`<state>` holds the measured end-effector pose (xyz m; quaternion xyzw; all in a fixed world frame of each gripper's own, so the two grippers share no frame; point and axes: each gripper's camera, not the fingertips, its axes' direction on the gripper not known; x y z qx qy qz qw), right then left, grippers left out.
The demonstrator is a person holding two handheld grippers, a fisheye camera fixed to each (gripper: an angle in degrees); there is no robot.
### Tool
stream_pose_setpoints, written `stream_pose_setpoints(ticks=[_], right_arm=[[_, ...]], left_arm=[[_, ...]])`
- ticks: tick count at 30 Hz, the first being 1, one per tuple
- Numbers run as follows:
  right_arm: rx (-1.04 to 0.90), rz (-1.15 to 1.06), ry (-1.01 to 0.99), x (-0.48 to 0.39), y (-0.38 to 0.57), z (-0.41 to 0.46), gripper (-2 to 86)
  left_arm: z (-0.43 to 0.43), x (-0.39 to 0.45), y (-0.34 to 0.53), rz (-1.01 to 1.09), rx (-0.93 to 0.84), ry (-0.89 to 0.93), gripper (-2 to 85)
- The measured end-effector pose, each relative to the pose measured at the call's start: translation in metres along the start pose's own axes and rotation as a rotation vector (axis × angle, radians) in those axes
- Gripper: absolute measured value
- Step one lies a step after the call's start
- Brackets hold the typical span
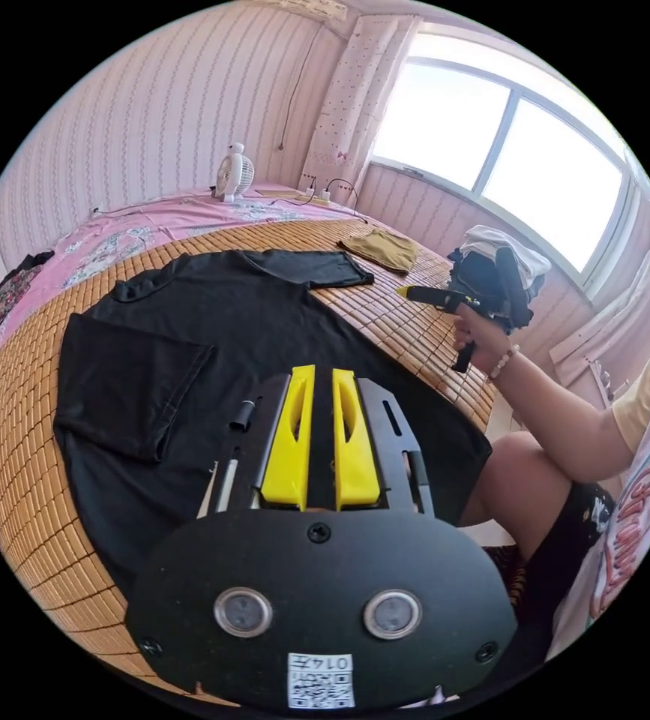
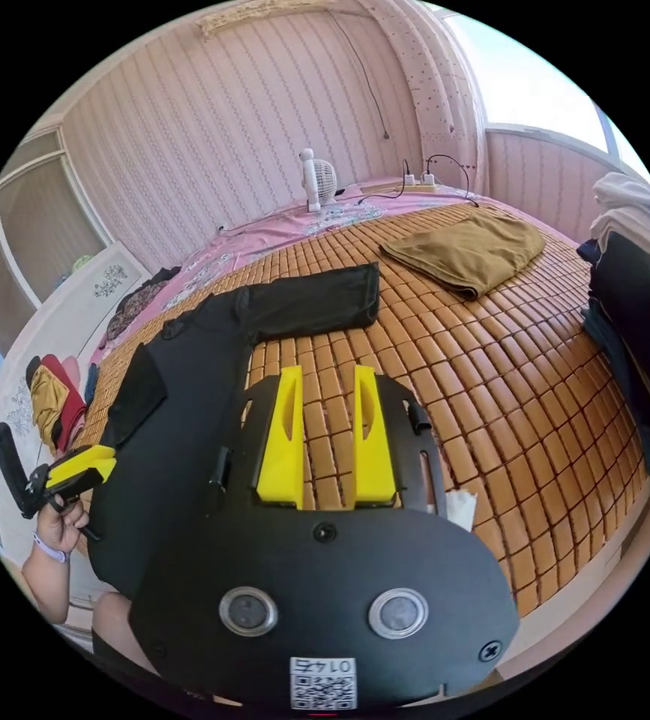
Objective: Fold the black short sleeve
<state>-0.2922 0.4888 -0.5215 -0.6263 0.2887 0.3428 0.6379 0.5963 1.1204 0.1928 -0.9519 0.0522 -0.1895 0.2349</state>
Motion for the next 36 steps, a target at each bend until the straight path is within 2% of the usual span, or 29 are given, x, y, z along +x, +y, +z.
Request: stream_pose_setpoints(ticks=[7, 13, 20, 24, 28, 36], right_arm=[[0.031, 0.184, -0.074, 0.064, -0.050, 0.064, 8.4], [-0.037, 0.219, -0.040, 0.088, -0.064, 0.135, 8.6], [-0.231, -0.079, 0.039, 0.089, -0.113, 0.207, 2.8], [-0.239, -0.061, -0.178, 0.131, -0.122, 0.228, 1.4], [-0.244, 0.037, -0.360, 0.173, -0.123, 0.257, 0.9], [-0.177, -0.037, -0.380, 0.186, -0.128, 0.273, 0.8]], left_arm=[[0.056, 0.025, -0.129, 0.199, 0.006, -0.025, 5.4], [0.109, 0.034, -0.213, 0.264, -0.028, 0.085, 5.3], [0.146, 0.036, -0.282, 0.288, -0.035, 0.033, 4.9], [0.167, 0.045, -0.329, 0.325, 0.018, -0.025, 4.2], [0.213, 0.060, -0.381, 0.293, -0.068, 0.032, 4.5], [0.290, 0.097, -0.423, 0.317, -0.203, -0.016, 6.8]])
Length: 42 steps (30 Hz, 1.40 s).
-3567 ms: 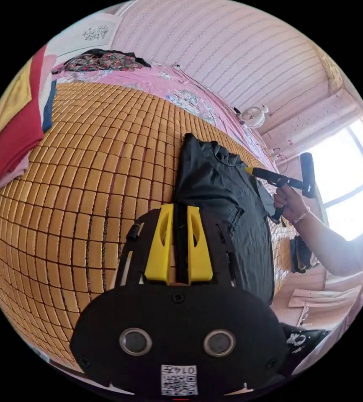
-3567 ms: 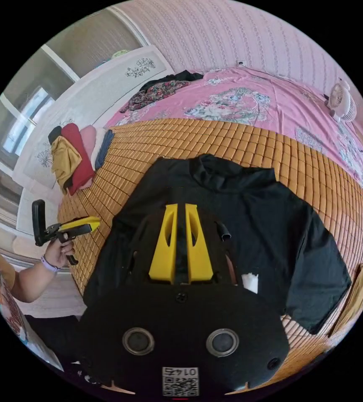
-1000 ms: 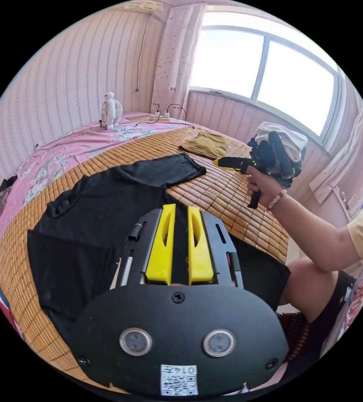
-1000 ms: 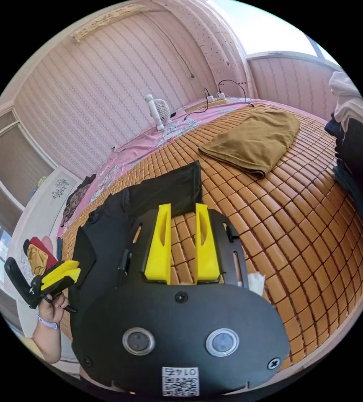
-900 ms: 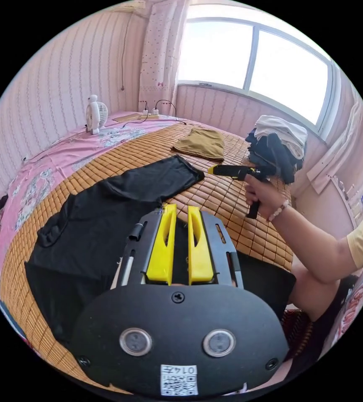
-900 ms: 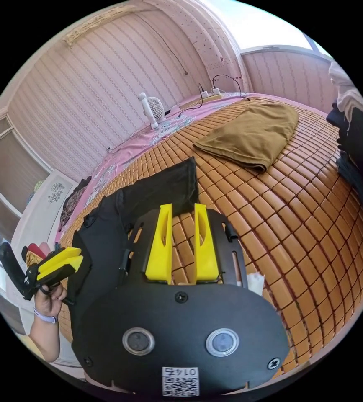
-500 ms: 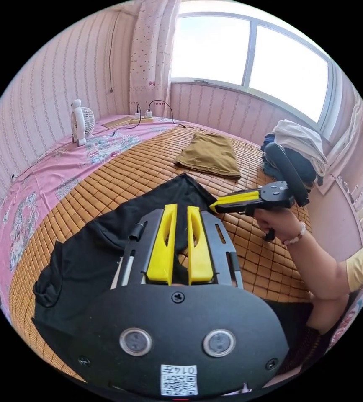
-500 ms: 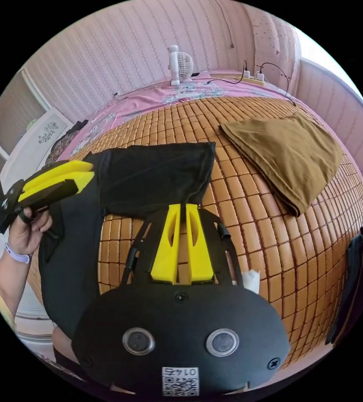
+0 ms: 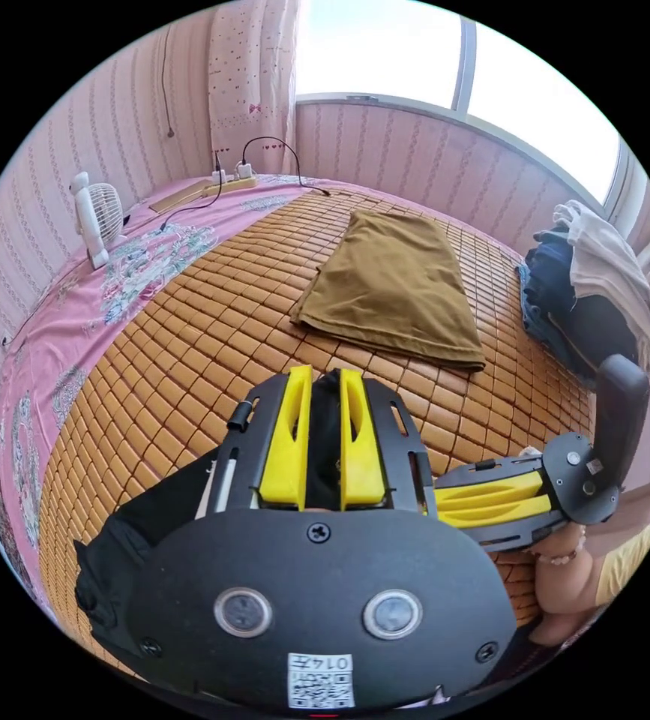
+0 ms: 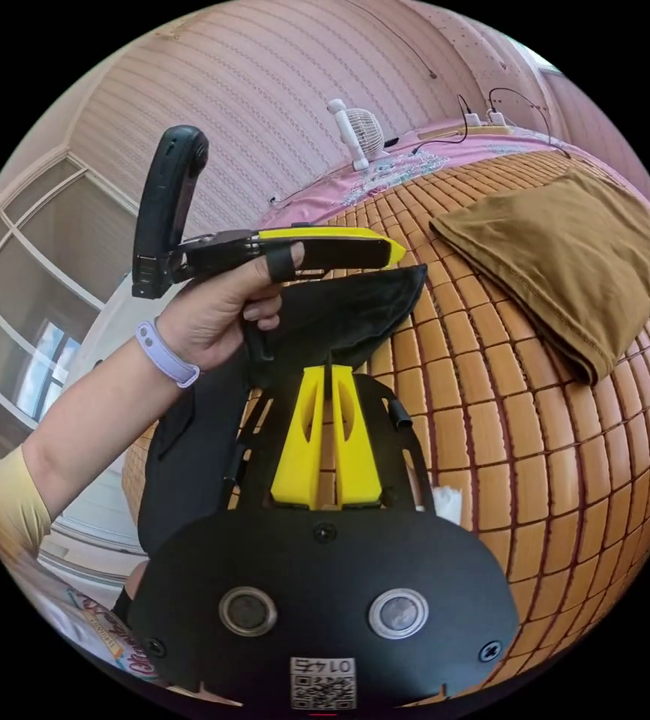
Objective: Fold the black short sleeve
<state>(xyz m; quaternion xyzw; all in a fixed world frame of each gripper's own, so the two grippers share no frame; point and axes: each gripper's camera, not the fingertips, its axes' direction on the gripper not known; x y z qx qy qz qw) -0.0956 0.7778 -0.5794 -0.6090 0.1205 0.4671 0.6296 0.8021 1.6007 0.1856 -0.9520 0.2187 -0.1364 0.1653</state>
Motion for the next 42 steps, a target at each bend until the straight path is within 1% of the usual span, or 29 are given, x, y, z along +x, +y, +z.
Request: stream_pose_setpoints(ticks=[2, 4, 6, 7, 9, 15, 20, 21, 22, 23, 27, 29, 31, 32, 34, 35, 36, 37, 38, 40, 42], right_arm=[[0.018, 0.034, -0.046, 0.016, -0.001, 0.000, 0.8], [0.026, 0.062, -0.076, 0.030, -0.004, 0.003, 0.8], [0.025, 0.043, -0.062, 0.030, -0.007, 0.006, 0.8], [0.018, 0.028, -0.055, 0.029, -0.010, 0.008, 0.8], [0.017, 0.016, -0.056, 0.031, -0.013, 0.011, 0.8], [0.023, 0.026, -0.138, 0.047, -0.023, 0.015, 0.7], [0.019, -0.057, -0.188, 0.038, -0.033, 0.017, 0.8], [0.050, -0.077, -0.233, 0.034, -0.036, 0.016, 0.8], [0.140, -0.123, -0.305, 0.027, -0.034, 0.011, 0.9], [0.181, -0.146, -0.325, 0.021, -0.033, 0.008, 0.9], [0.271, -0.305, -0.240, -0.049, -0.041, -0.012, 1.6], [0.264, -0.380, -0.296, -0.087, -0.045, -0.015, 2.2], [0.028, -0.510, -0.405, -0.144, -0.058, 0.008, 4.2], [-0.029, -0.540, -0.422, -0.157, -0.059, 0.017, 5.2], [-0.153, -0.625, -0.386, -0.194, -0.052, 0.049, 7.7], [-0.169, -0.635, -0.360, -0.200, -0.050, 0.056, 7.9], [-0.201, -0.651, -0.308, -0.211, -0.047, 0.068, 8.5], [-0.234, -0.665, -0.266, -0.219, -0.045, 0.076, 9.0], [-0.250, -0.668, -0.244, -0.222, -0.045, 0.079, 9.2], [-0.269, -0.628, -0.169, -0.226, -0.047, 0.086, 9.4], [-0.254, -0.558, -0.146, -0.224, -0.053, 0.089, 9.2]], left_arm=[[0.015, 0.005, -0.007, 0.018, -0.052, 0.020, 7.0], [0.030, 0.013, -0.011, 0.052, -0.110, -0.016, 6.2], [0.029, 0.015, -0.010, 0.054, -0.090, -0.049, 3.7], [0.030, 0.015, -0.009, 0.076, -0.088, -0.031, 1.9], [0.031, 0.014, -0.006, 0.064, -0.110, -0.061, -0.1], [0.004, -0.004, 0.028, 0.063, -0.018, -0.142, -0.9], [-0.048, -0.034, 0.076, 0.011, 0.089, -0.151, -1.0], [-0.066, -0.042, 0.090, 0.000, 0.113, -0.150, -1.0], [-0.085, -0.051, 0.106, -0.016, 0.146, -0.140, -1.0], [-0.096, -0.056, 0.115, -0.025, 0.164, -0.135, -1.0], [-0.172, -0.087, 0.190, -0.079, 0.257, -0.139, -1.0], [-0.203, -0.093, 0.236, -0.087, 0.279, -0.157, -0.9], [-0.232, -0.099, 0.315, -0.130, 0.282, -0.190, -0.8], [-0.237, -0.102, 0.337, -0.154, 0.279, -0.204, -0.8], [-0.243, -0.113, 0.425, -0.269, 0.245, -0.242, -0.1], [-0.243, -0.116, 0.446, -0.295, 0.232, -0.247, 0.2], [-0.241, -0.119, 0.484, -0.347, 0.213, -0.244, 1.4], [-0.238, -0.120, 0.518, -0.353, 0.205, -0.204, 3.2], [-0.236, -0.119, 0.533, -0.350, 0.196, -0.184, 3.6], [-0.228, -0.120, 0.580, -0.368, 0.160, -0.152, 4.4], [-0.224, -0.125, 0.608, -0.387, 0.164, -0.165, 4.4]])
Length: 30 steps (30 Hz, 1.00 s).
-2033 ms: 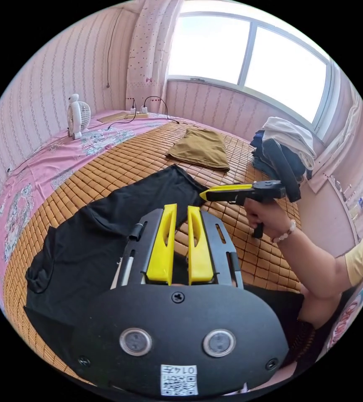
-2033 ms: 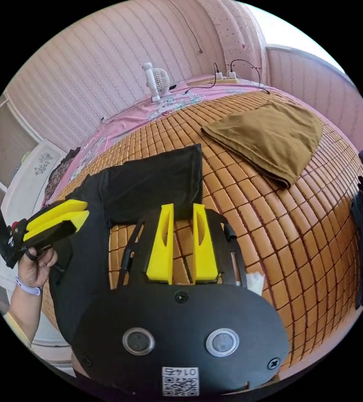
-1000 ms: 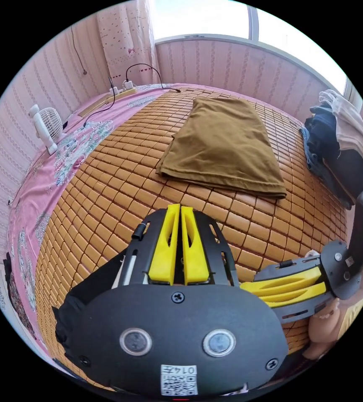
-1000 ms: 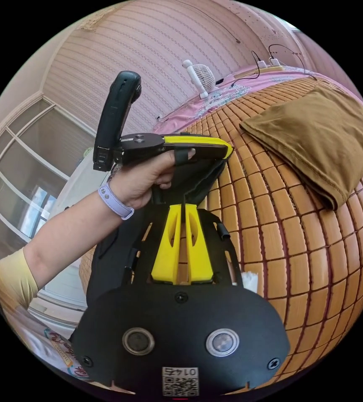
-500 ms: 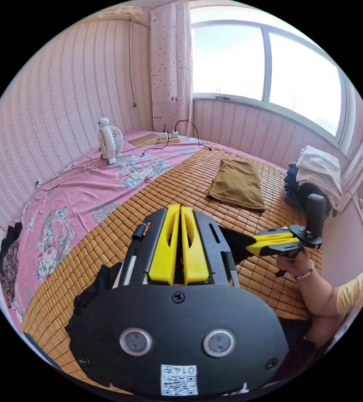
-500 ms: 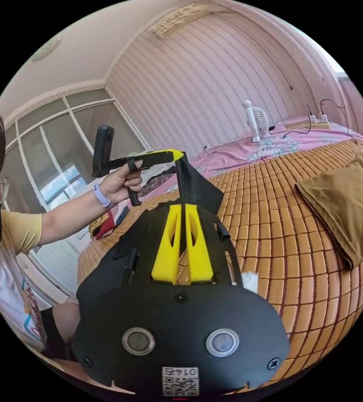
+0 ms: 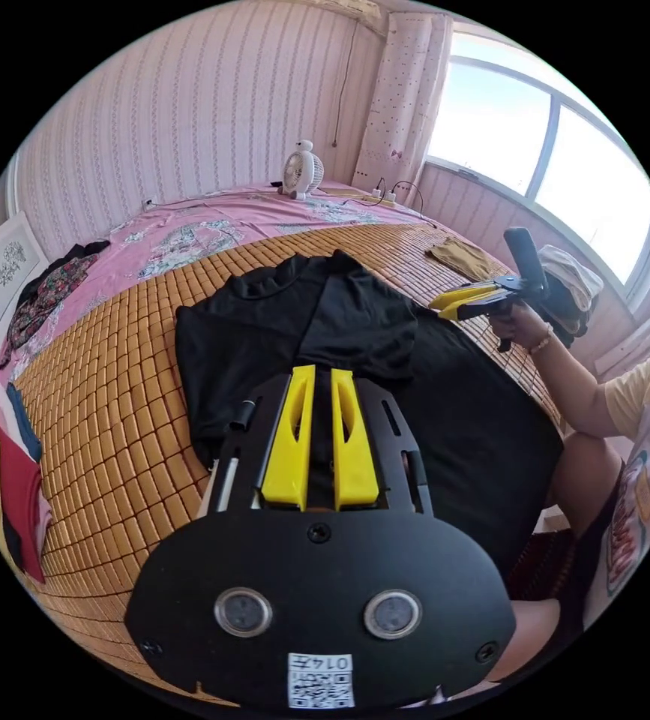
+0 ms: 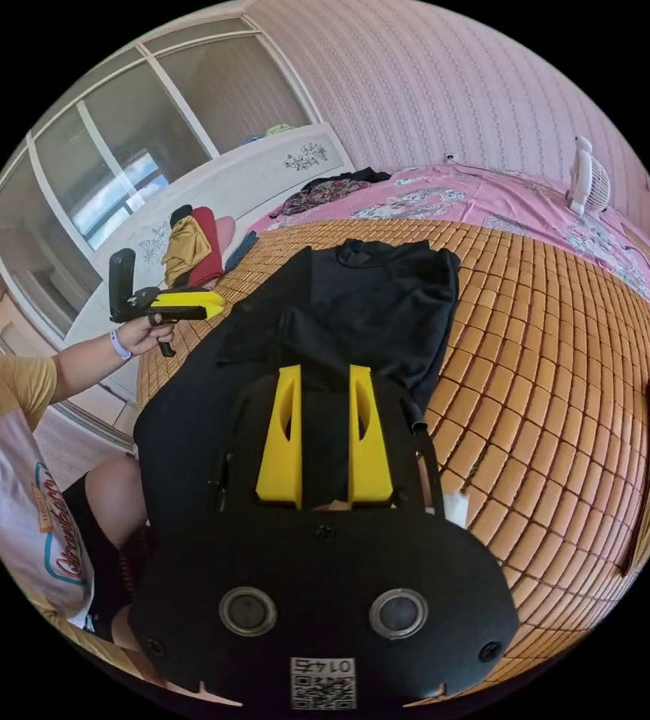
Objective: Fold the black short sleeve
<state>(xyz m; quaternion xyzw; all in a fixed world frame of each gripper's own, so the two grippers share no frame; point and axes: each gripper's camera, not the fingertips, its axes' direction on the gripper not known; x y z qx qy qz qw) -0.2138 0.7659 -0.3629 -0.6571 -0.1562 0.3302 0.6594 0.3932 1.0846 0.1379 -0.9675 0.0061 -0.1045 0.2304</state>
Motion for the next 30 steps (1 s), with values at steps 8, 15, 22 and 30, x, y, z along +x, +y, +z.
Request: stream_pose_setpoints(ticks=[8, 15, 22, 30], right_arm=[[0.061, 0.136, 0.277, 0.003, -0.071, 0.001, 9.8], [-0.018, 0.161, 0.517, 0.030, -0.158, 0.039, 11.2], [0.005, 0.319, 0.441, 0.071, -0.178, 0.011, 0.2], [0.148, 0.319, 0.367, 0.069, -0.187, -0.074, -0.5]], left_arm=[[0.017, -0.065, 0.050, -0.111, -0.019, -0.050, 4.3], [0.032, -0.147, 0.065, -0.232, 0.062, -0.173, 7.4], [0.072, -0.198, 0.062, -0.361, -0.049, -0.200, 9.9], [0.085, -0.190, 0.063, -0.316, -0.072, -0.216, -0.6]])
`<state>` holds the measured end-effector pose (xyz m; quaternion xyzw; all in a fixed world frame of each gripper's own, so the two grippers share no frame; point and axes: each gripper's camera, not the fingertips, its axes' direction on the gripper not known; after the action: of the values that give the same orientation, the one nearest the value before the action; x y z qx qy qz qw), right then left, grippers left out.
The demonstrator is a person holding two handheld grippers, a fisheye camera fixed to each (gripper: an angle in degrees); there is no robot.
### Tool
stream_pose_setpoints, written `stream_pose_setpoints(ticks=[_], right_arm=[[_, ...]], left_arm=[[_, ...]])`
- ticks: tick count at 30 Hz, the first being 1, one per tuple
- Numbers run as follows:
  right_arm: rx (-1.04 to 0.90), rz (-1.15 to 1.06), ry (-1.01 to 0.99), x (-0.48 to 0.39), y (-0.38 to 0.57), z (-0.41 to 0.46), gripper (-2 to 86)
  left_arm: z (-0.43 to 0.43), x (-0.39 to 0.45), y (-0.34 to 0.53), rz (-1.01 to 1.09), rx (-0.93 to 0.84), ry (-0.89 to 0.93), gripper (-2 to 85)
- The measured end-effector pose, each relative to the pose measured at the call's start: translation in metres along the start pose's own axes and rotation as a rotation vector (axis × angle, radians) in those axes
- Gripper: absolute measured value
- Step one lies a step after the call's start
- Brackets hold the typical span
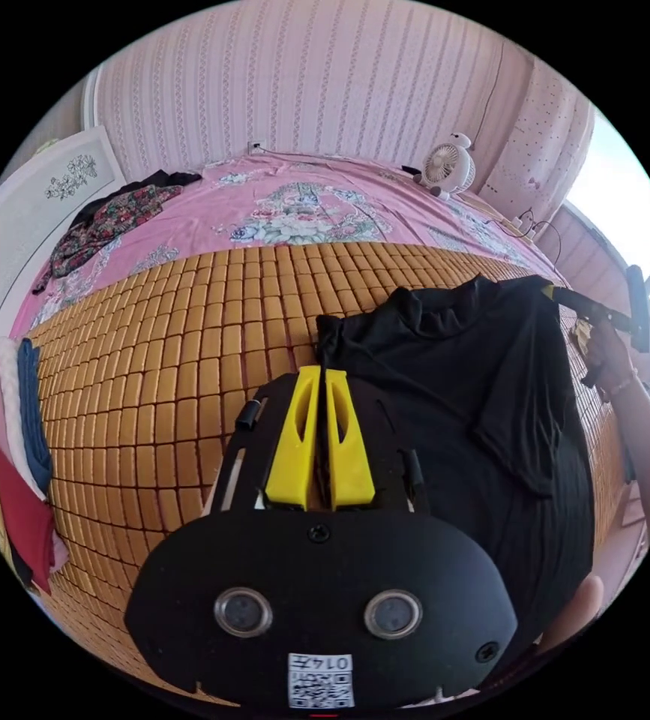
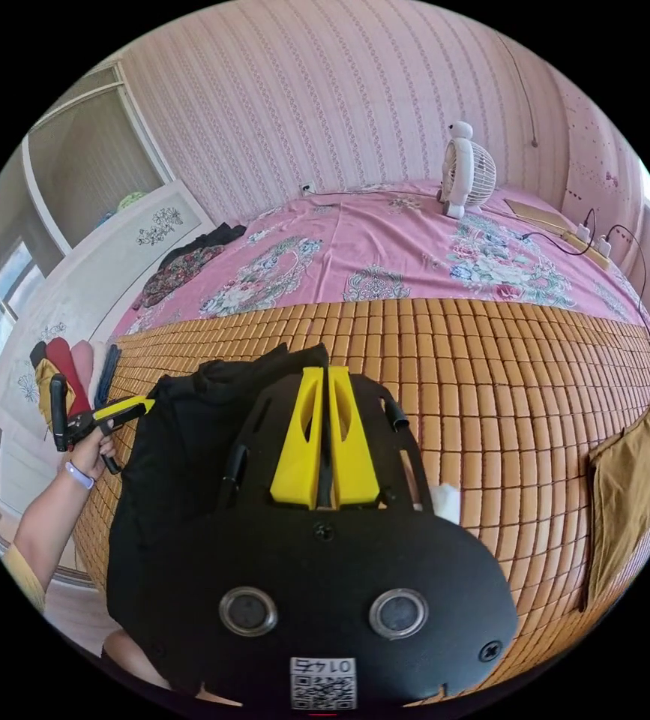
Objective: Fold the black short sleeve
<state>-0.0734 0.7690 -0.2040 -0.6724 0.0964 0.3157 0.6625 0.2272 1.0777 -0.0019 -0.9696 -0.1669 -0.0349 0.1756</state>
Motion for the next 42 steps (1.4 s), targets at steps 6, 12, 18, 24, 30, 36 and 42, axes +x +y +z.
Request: stream_pose_setpoints(ticks=[6, 12, 18, 24, 30, 36, 42], right_arm=[[0.073, -0.139, -0.106, 0.009, 0.000, -0.103, -0.7], [0.098, -0.218, -0.297, 0.026, 0.079, -0.236, -0.3], [-0.198, -0.208, -0.409, 0.027, 0.250, -0.285, 3.2], [-0.348, -0.040, -0.363, 0.025, 0.344, -0.288, 6.1], [-0.216, -0.167, -0.383, -0.064, 0.241, -0.272, 5.0], [-0.277, -0.503, -0.211, -0.185, 0.215, -0.233, 3.5], [-0.431, -0.565, -0.220, -0.205, 0.201, -0.214, 0.8]], left_arm=[[-0.073, 0.021, 0.012, 0.129, 0.227, 0.019, -1.0], [-0.166, 0.035, 0.096, 0.290, 0.335, 0.149, -0.7], [-0.199, 0.049, 0.278, 0.297, 0.218, 0.195, 2.4], [-0.219, 0.068, 0.383, 0.057, 0.109, 0.184, 0.3], [-0.194, 0.137, 0.310, 0.008, 0.229, 0.314, -0.9], [-0.120, 0.222, 0.279, 0.229, 0.031, 0.277, -1.0], [-0.090, 0.254, 0.263, 0.317, -0.099, 0.318, -1.0]])
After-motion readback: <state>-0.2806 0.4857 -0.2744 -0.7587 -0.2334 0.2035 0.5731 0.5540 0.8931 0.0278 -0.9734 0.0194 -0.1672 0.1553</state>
